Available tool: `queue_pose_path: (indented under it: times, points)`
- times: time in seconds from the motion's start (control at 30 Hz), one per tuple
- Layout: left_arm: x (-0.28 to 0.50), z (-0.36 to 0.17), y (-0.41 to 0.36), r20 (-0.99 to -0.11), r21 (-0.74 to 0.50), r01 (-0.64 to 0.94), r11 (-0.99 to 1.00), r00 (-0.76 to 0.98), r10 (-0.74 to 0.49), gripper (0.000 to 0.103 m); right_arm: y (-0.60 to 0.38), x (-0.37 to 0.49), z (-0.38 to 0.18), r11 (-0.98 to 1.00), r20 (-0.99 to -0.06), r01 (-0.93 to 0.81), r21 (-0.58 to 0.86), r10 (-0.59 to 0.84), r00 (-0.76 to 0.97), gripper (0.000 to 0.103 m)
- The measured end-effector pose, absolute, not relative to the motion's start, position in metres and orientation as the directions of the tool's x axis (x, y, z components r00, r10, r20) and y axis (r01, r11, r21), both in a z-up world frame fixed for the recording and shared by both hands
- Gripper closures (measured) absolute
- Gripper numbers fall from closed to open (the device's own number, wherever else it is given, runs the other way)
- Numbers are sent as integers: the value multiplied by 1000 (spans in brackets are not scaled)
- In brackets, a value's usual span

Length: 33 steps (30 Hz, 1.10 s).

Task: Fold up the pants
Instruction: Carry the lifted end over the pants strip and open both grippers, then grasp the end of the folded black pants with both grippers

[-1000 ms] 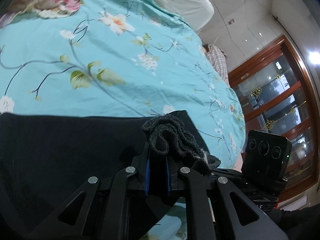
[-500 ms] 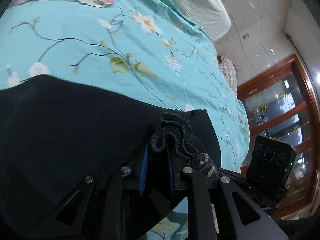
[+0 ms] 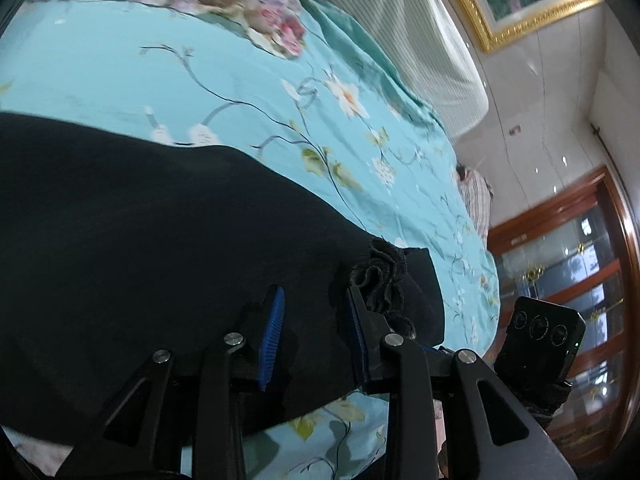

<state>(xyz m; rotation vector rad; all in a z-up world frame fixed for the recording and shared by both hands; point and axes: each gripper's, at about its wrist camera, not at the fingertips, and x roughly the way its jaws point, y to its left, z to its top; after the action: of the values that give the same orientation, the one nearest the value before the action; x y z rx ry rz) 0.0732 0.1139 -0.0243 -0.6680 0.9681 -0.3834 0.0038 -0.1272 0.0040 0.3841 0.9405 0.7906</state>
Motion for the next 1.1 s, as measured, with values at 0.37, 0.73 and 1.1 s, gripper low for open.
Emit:
queue_pose_path:
  times: [0.37, 0.73, 1.1]
  points:
    - [25, -14, 163, -609, -686, -105, 720, 625, -489, 68, -106, 5, 22, 633, -541, -486, 603, 772, 334, 55]
    - [-18, -4, 205, -601, -697, -223, 681, 700, -386, 62, -77, 20, 36, 607, -537, -543, 580, 786, 306, 53]
    - [-57, -4, 248, -616, -684, -328, 652, 738, -276, 62, -34, 38, 45, 558, -538, -609, 564, 808, 241, 50]
